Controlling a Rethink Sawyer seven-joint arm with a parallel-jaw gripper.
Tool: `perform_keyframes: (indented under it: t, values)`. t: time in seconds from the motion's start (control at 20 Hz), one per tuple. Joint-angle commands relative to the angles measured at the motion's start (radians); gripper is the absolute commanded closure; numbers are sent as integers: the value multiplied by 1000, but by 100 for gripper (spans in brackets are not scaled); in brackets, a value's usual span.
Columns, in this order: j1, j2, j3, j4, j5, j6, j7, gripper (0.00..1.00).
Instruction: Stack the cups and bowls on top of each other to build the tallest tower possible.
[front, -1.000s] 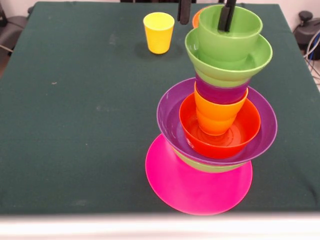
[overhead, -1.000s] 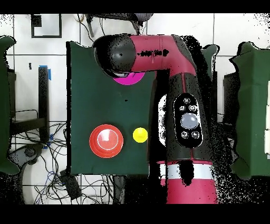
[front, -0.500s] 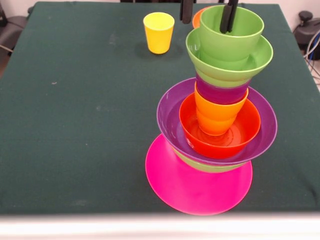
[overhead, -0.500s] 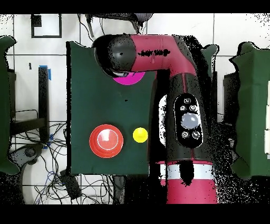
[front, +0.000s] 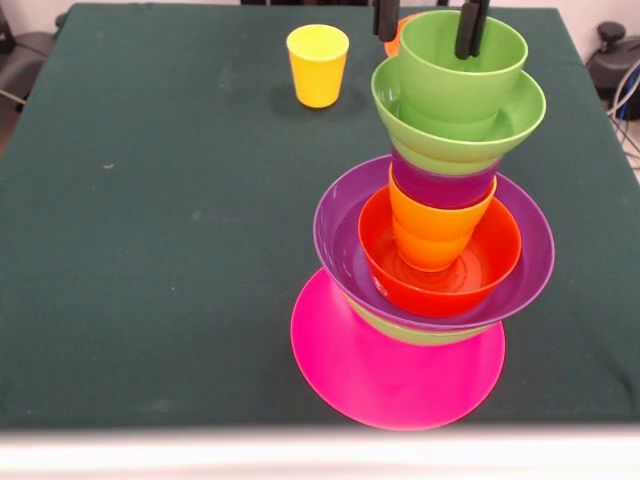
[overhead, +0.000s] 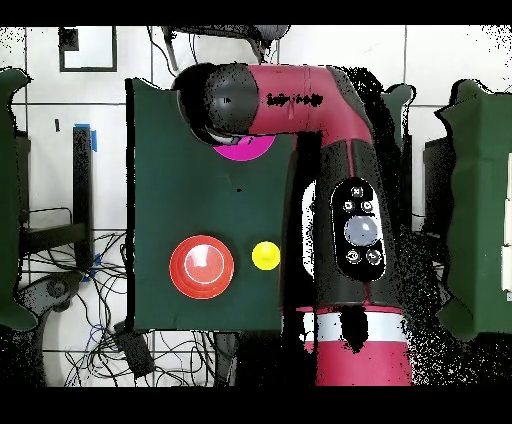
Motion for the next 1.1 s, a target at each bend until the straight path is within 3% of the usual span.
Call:
perform_keyframes:
  t: [0.05, 0.35, 1.1]
  values:
    - [5, 31, 14, 110, 29, 21, 29, 0]
    - [5, 29, 13, 82, 50, 49, 10, 0]
    - [-15, -18, 7, 123, 57, 55, -43, 0]
